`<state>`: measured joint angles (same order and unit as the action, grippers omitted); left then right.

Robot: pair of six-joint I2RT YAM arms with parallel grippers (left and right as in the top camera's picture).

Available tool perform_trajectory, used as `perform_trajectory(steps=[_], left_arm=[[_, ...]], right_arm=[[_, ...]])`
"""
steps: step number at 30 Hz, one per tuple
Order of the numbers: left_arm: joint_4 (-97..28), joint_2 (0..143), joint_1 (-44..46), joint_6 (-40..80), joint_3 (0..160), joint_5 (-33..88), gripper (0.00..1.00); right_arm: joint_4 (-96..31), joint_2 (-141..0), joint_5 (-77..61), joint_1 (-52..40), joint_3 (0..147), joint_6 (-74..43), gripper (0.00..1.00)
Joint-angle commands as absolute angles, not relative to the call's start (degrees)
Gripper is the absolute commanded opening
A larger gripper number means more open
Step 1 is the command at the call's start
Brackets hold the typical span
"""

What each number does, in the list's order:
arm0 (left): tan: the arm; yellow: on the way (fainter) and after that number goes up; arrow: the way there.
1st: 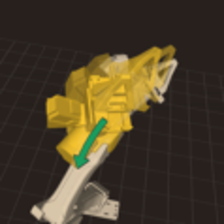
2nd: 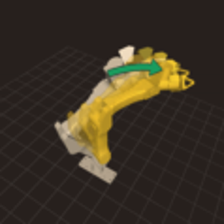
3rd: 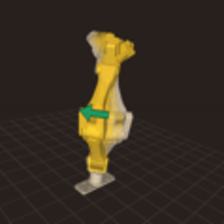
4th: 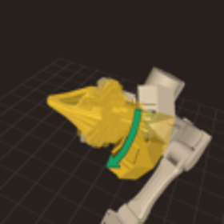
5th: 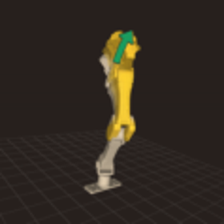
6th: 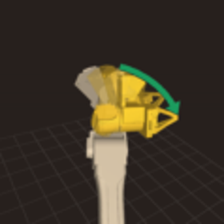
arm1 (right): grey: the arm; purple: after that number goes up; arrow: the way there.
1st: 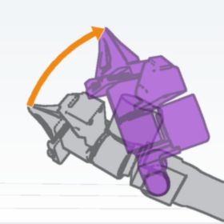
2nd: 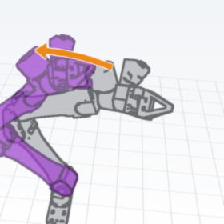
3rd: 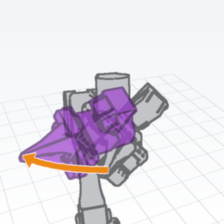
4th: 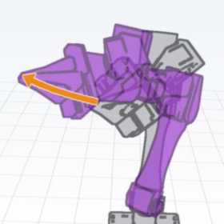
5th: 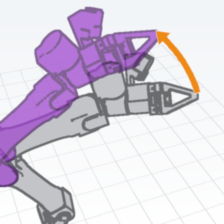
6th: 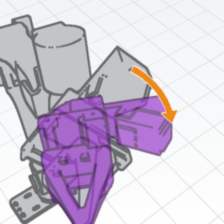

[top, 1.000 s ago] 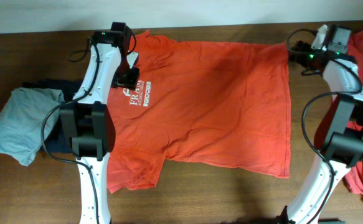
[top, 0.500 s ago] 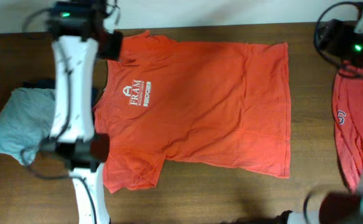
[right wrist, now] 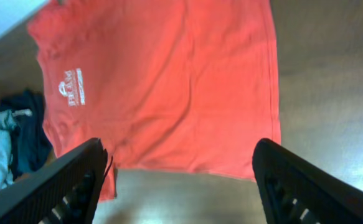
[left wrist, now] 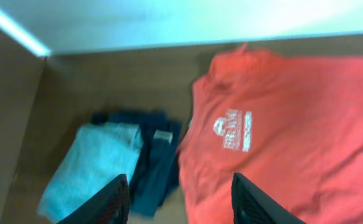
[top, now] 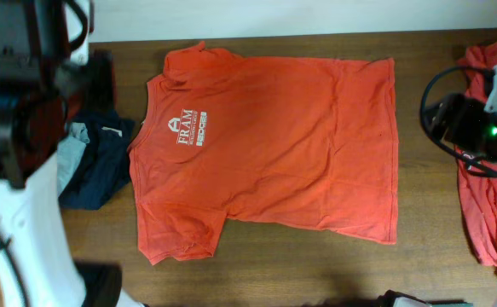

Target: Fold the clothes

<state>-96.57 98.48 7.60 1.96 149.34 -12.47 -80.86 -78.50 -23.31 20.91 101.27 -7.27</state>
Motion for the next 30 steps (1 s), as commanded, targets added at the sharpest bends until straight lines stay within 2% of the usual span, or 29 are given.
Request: perform_trajectory(steps=[1,3,4,6,8,9,14,15,16,24,30], left_arm=[[-96.6,93.7,7.7,6.6,137.7,-16.6,0.53],[-95.8,91.9,7.7,7.1,130.6,-16.8,0.53],[-95.0,91.4,7.7,7.2,127.4,-16.8,0.53],[-93.1,91.1,7.7,7.5,121.5,-16.7,0.52],[-90.4,91.2,7.7,7.6,116.3,-16.7,0.53],[-88.6,91.2,7.7,7.7,114.0,-16.7,0.53],[-79.7,91.2,7.7,7.7,106.1,-15.2,0.54],[-78.7,91.2,7.7,7.7,105.4,-15.2,0.59],[-78.1,91.2,7.7,7.7,105.0,-15.2,0.59],[-78.2,91.2,7.7,7.7,105.0,-15.2,0.62],[-78.2,91.2,7.7,7.7,105.0,-15.2,0.64]], right_arm=[[-80.8,-78.4,-22.2,20.6,94.9,-6.2,0.72],[-78.9,-78.6,-22.2,20.6,89.2,-6.2,0.61],[-77.5,-78.9,-22.2,20.6,85.8,-6.5,0.46],[-74.3,-79.9,-22.2,20.6,79.0,-7.3,0.23],[-70.3,-81.2,-22.3,20.6,72.1,-9.6,0.07],[-67.9,-82.0,-22.3,20.5,68.8,-10.2,0.04],[-54.6,-86.1,-22.3,19.3,56.1,-14.1,0.04],[-52.2,-86.9,-22.3,18.8,54.4,-14.5,0.04],[-50.9,-87.6,-22.3,18.4,53.0,-16.0,0.04],[-48.1,-94.1,-15.8,16.4,48.5,-25.9,0.04],[-46.9,-100.1,-12.4,17.2,48.3,-28.8,0.04]])
